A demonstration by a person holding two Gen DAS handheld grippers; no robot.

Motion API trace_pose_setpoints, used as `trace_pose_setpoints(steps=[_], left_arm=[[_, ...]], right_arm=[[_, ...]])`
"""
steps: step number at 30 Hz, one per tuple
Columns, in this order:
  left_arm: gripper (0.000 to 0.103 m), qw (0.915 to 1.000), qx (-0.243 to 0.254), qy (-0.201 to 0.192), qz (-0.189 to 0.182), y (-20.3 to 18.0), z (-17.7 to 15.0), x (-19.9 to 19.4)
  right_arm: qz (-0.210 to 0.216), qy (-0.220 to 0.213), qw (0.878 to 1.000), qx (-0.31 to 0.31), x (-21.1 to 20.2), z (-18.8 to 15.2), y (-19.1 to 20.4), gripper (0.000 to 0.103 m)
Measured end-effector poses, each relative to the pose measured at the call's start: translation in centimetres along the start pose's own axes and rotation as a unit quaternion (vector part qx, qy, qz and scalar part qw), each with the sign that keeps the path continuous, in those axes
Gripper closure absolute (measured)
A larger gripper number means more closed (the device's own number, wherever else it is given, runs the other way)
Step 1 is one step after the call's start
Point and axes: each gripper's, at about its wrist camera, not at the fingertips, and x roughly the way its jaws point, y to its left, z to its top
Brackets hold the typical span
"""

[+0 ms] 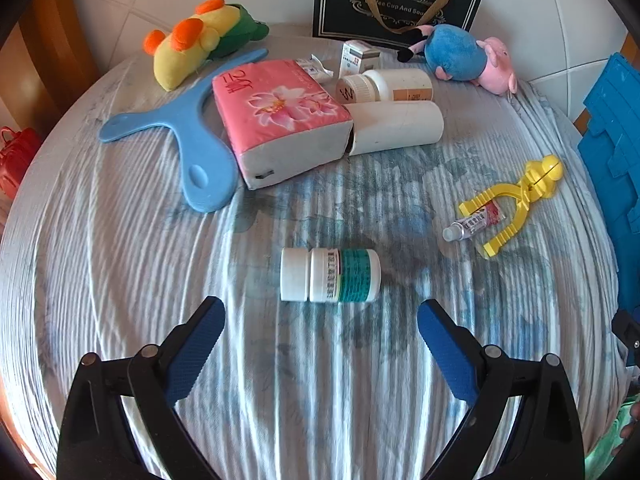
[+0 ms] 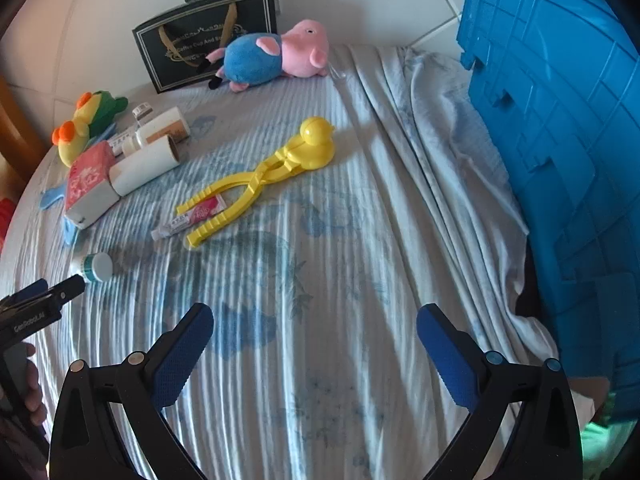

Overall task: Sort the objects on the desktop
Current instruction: 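Reach the left gripper to the green-labelled white bottle and grasp it, then grasp the white-and-pink tube with the right gripper while the left gripper holds the bottle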

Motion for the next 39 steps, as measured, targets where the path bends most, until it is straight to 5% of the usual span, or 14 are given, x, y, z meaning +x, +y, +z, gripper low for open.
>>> trace_pose_setpoints(steps=[7, 19, 21, 23, 24, 26, 33, 39], left_arm=[[0.001, 0.9991, 0.008, 0.033, 0.024, -0.1, 0.5, 4.9], [0.0, 0.9989, 0.011, -0.04, 0.022, 0.2, -1.9, 3.9], [0.005, 0.999, 0.004, -0.035, 0.028, 0.5, -1.6, 3.7], [0.026, 0.9986, 0.001, -0.04, 0.035, 1.3, -1.0, 3.3], [0.028, 0.9987, 0.005, -0.038, 0.034, 1.5, -0.8, 3.3], [0.039, 0.9992, 0.007, -0.034, 0.021, 1.5, -0.2, 3.4], [0.039, 0.9991, 0.017, -0.033, 0.02, 0.8, -0.2, 3.2], [0.039, 0.9985, 0.018, -0.044, 0.026, 0.5, 0.5, 3.1]], right_arm=[[0.002, 0.039, 0.999, -0.005, 4.1, 1.2, -0.1, 0.0], [0.038, 0.087, 0.996, 0.003, 8.6, 2.1, 0.2, 0.0], [0.038, 0.083, 0.996, 0.0, 8.7, 2.7, 0.3, 0.0], [0.045, 0.071, 0.996, -0.009, 8.4, 3.5, 0.7, 0.0], [0.052, 0.064, 0.996, -0.015, 8.1, 3.9, 1.1, 0.0], [0.068, 0.053, 0.996, -0.034, 7.6, 4.6, 2.4, 0.011], [0.112, 0.041, 0.985, -0.121, 7.7, 5.6, 10.2, 0.058], [0.135, 0.044, 0.977, -0.159, 8.6, 5.2, 14.5, 0.059]])
